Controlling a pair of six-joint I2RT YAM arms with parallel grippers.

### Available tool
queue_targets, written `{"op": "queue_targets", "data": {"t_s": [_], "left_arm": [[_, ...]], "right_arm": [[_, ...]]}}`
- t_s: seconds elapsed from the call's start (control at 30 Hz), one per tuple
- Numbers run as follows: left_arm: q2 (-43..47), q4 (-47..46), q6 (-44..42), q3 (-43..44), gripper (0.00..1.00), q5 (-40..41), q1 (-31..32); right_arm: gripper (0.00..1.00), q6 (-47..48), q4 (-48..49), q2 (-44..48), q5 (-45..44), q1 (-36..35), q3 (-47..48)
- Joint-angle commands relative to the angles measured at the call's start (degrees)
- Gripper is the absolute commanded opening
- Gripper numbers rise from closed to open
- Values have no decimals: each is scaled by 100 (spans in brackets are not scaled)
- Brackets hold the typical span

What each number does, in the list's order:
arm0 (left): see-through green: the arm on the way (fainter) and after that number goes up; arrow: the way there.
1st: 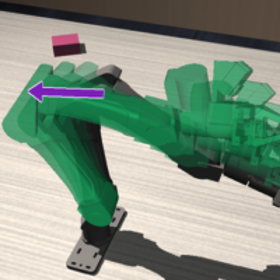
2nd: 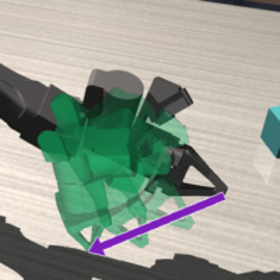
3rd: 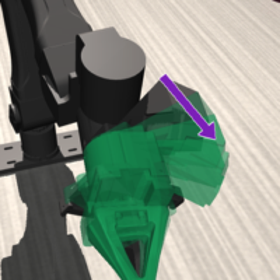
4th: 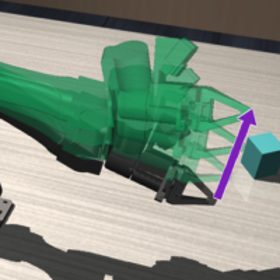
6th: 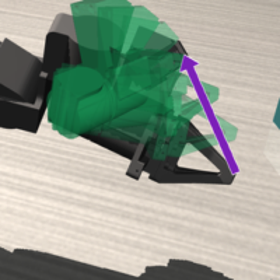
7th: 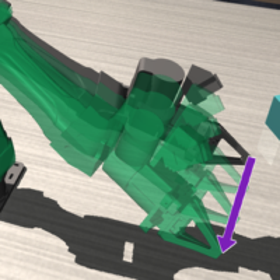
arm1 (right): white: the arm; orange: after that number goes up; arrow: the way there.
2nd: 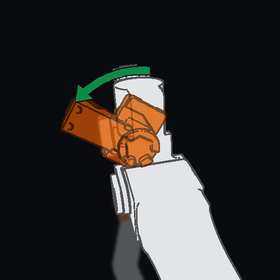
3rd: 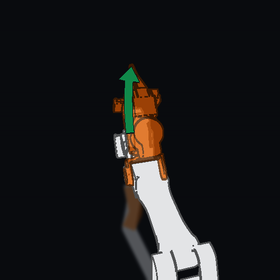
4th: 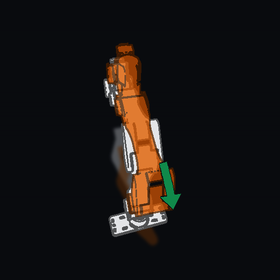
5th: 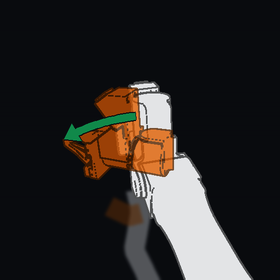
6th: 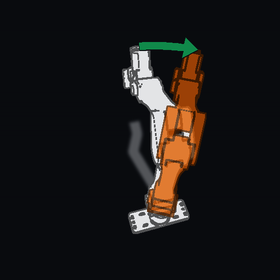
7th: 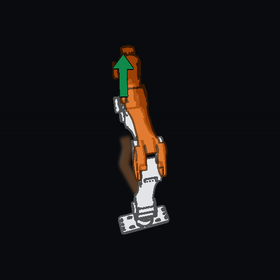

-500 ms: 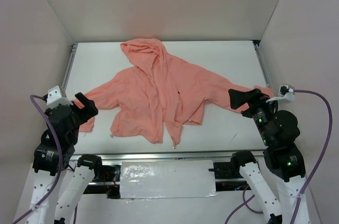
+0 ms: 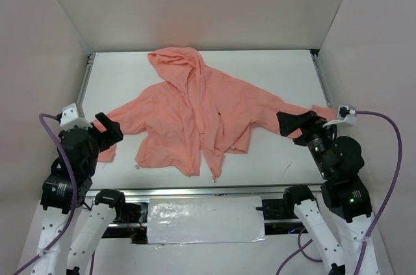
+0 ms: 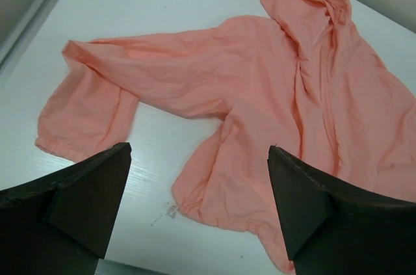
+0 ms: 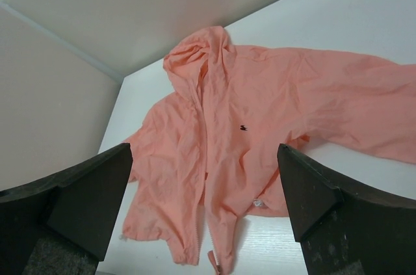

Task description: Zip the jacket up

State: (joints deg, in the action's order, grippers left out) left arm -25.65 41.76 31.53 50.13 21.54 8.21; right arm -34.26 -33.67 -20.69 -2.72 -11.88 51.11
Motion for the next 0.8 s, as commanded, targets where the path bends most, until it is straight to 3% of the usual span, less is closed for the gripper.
{"op": "queue_targets", "data": {"t_s": [0.0, 0.1, 0.17, 0.27, 0.3, 0.4, 0.43, 0.53, 0.77], "left_arm": [[-351, -326, -138, 180, 99, -762, 32], [-932, -483, -42, 252, 99, -1773, 49], [-1213, -956, 309, -272, 95, -2100, 242], [-1905, -1275, 1134, -591, 92, -789, 1942], [-2161, -1258, 1380, -592, 93, 261, 3262], [-3434, -811, 2670, -224, 98, 1472, 4913], [-4073, -575, 2805, -40, 98, 1502, 5032], [-4771, -991, 2894, -99, 94, 1205, 5278], [-5239, -1863, 2921, -364, 83, 615, 5358]], "right_arm": [[100, -10, 203, -207, 228, -43, 74], [100, -11, 291, -304, 404, -34, -31], [100, -19, 308, -453, 413, -51, -75], [100, -19, 413, -655, 527, -51, -154], [100, -2, 440, -691, 614, -51, -180], [100, 33, 493, -823, 711, -51, -277], [100, 42, 493, -875, 729, -51, -303], [100, 112, 502, -858, 782, -60, -382], [100, 306, 475, -770, 588, -69, -488]]}}
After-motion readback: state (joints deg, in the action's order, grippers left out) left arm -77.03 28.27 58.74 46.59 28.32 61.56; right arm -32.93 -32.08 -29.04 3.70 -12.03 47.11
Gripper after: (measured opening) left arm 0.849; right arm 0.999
